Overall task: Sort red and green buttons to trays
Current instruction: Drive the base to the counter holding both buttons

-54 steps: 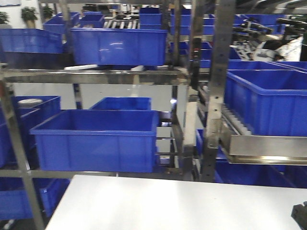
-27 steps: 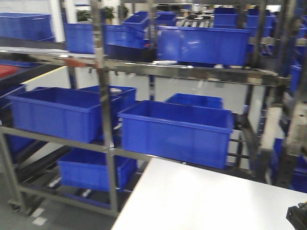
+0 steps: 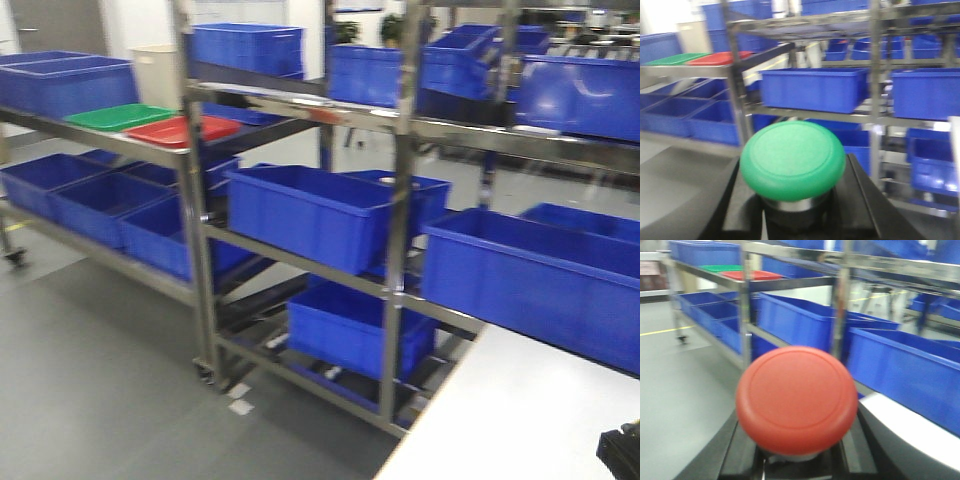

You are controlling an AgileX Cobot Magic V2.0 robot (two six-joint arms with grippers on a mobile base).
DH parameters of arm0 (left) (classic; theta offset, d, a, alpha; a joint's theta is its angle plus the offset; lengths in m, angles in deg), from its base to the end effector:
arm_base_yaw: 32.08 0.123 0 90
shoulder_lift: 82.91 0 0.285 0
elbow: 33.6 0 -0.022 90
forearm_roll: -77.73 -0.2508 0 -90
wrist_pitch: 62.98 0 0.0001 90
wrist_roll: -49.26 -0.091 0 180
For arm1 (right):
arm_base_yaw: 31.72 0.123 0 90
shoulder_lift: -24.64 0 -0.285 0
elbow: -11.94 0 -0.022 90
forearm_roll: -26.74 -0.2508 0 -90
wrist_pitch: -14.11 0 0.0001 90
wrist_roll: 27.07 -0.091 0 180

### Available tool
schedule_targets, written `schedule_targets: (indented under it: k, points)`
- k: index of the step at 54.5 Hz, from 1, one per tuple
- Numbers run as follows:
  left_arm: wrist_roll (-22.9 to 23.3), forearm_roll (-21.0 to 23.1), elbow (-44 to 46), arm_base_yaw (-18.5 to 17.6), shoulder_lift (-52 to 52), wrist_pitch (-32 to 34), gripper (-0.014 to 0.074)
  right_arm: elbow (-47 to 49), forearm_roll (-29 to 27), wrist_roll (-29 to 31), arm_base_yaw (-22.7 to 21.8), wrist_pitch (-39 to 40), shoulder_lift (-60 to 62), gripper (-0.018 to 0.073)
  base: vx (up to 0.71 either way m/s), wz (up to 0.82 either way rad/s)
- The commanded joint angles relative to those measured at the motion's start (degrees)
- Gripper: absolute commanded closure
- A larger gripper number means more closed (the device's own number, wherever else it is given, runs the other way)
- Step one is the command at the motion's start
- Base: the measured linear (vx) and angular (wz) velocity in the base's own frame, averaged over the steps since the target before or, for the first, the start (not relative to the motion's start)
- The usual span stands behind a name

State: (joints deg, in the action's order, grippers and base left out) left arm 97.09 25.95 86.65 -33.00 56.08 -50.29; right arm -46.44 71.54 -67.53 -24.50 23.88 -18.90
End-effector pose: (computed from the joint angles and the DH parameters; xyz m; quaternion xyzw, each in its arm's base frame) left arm 0.1247 -0.0176 0.2803 0.0860 0.7190 -0.0487 0.6880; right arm 0.1309 0.0275 0.2812 -0.1117 0.7283 0.0635 0.6731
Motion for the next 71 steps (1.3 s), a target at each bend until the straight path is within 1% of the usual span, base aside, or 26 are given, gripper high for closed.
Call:
schedule_targets:
  k: [1, 23, 43, 59, 71]
  points:
    - [0.43, 1.06, 1.78, -0.26, -0.10, 2.86, 0.0596, 1.83, -0.05, 0.16, 0.02, 3.75, 0.13, 0.0567, -0.12, 0.66]
    - [0.43, 1.06, 1.78, -0.26, -0.10, 2.86, 0.0596, 1.83, -0.05, 0.16, 0.02, 3.80, 0.13, 0.0567, -0.05, 0.73]
    - [0.43, 1.06, 1.78, -0.26, -0.10, 2.86, 0.0596, 1.83, -0.05, 0.16, 0.02, 3.80, 0.13, 0.0567, 0.14, 0.79]
    - [0.43, 1.06, 1.78, -0.26, -0.10, 2.86, 0.0596, 1.83, -0.05, 0.16, 0.02, 3.60, 0.21, 0.0567, 0.28, 0.46]
    - [0.43, 1.06, 1.78, -0.26, -0.10, 2.86, 0.0596, 1.83, -0.05, 0.16, 0.02, 3.60, 0.15, 0.0567, 0.41, 0.22]
